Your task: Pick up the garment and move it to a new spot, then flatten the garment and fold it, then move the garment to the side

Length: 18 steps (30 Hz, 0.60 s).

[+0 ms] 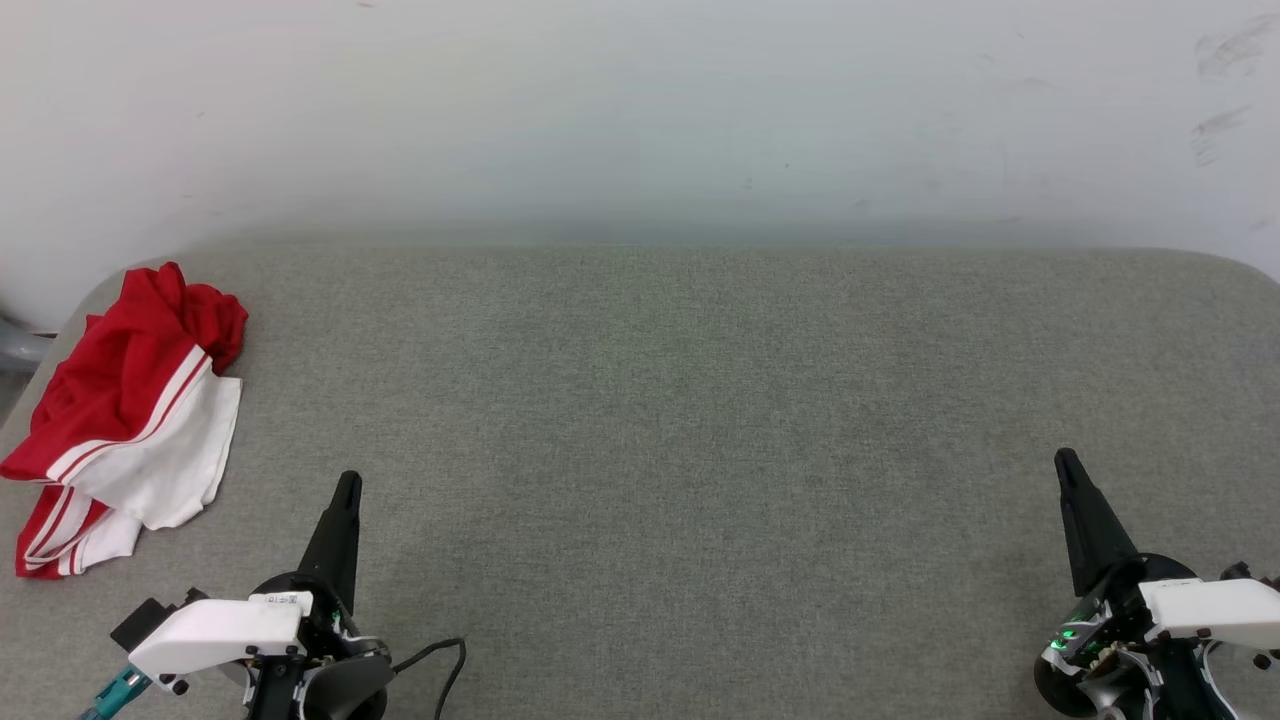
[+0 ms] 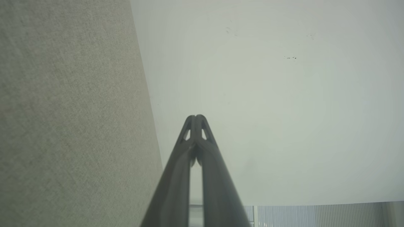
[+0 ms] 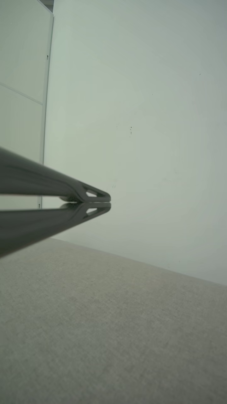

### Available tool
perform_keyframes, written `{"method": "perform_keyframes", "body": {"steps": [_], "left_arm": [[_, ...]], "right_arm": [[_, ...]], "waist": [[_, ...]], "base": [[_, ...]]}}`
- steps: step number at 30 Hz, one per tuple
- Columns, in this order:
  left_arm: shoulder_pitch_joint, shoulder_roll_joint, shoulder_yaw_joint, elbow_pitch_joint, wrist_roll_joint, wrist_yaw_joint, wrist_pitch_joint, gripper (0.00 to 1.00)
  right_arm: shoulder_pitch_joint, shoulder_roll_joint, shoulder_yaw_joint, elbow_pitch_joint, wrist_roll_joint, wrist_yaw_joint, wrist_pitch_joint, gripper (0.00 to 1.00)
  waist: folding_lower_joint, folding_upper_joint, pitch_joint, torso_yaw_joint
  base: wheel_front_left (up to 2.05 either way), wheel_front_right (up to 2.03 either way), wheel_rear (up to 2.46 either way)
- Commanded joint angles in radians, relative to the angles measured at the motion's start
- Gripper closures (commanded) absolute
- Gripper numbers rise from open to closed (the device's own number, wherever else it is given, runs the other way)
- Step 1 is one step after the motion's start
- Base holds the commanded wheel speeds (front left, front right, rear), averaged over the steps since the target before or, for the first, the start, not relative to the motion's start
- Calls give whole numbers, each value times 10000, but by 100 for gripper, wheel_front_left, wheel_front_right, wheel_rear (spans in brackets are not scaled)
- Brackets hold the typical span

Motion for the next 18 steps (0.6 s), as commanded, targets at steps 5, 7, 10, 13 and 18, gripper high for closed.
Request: {"method": "perform_keyframes", "body": {"steps": [5,7,10,13,18], "left_arm": [[-72,-16,24,0,9,-23,21,100],[-72,-16,24,0,9,-23,21,100],[-72,-16,24,0,8,-23,21,100],[-72,-16,24,0,8,-23,21,100],[-72,-14,23,0,8,-23,21,100]], "right_arm": [[-123,48,6,5,-45,-7,11,100],[-123,48,6,5,-45,-7,11,100],[-123,48,6,5,-45,-7,11,100],[-123,48,6,5,-45,-7,11,100],[-123,48,6,5,-45,-7,11,100]], "waist": [[0,-1,0,1],[0,-1,0,1],[0,-1,0,1],[0,-1,0,1],[0,-1,0,1]], "base": [[0,0,0],[0,0,0],[0,0,0],[0,0,0],[0,0,0]]}}
